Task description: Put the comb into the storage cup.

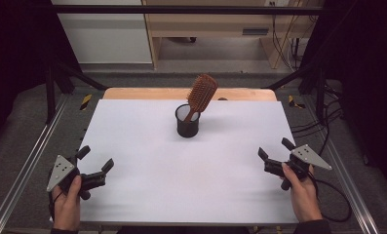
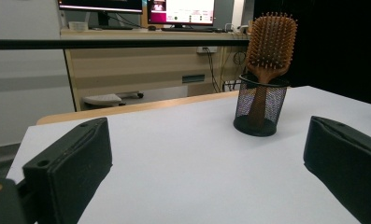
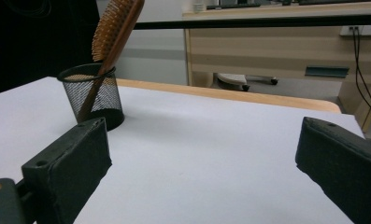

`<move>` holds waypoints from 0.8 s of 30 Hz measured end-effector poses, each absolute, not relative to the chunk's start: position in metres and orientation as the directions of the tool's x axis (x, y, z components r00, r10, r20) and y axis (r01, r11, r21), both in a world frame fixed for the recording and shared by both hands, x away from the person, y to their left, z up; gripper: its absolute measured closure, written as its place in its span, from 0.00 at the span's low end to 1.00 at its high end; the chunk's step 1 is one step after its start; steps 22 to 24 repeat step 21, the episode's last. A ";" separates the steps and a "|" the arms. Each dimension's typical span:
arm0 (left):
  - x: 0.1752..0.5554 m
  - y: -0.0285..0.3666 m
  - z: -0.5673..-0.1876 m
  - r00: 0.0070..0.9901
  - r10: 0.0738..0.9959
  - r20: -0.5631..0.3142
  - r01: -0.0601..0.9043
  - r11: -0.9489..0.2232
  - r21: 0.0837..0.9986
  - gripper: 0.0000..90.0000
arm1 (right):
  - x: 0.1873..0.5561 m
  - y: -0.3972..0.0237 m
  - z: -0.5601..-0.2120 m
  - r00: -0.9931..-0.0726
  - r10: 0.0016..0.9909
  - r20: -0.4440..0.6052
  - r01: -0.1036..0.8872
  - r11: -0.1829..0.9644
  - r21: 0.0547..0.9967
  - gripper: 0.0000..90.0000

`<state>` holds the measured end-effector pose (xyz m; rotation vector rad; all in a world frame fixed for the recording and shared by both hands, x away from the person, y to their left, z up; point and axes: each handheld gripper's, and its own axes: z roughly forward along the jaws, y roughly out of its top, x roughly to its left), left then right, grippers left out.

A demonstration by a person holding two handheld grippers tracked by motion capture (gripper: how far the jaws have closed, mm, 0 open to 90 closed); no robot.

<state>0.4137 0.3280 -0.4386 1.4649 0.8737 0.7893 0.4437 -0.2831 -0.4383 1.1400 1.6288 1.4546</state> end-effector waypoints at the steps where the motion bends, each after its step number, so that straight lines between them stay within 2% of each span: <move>1: 0.413 0.328 -0.438 0.491 0.871 -0.018 0.069 -0.018 0.997 0.01 | 0.443 -0.282 -0.440 -0.403 0.912 0.069 0.175 0.003 0.985 0.03; 16: 0.412 0.329 -0.437 0.502 0.864 -0.038 0.042 0.020 0.999 0.01 | 0.438 -0.245 -0.458 -0.541 0.841 -0.001 0.156 0.101 0.983 0.03; 24: 0.412 0.327 -0.436 0.502 0.865 -0.031 0.029 0.019 0.999 0.01 | 0.435 -0.244 -0.455 -0.555 0.831 0.034 0.136 0.050 0.990 0.03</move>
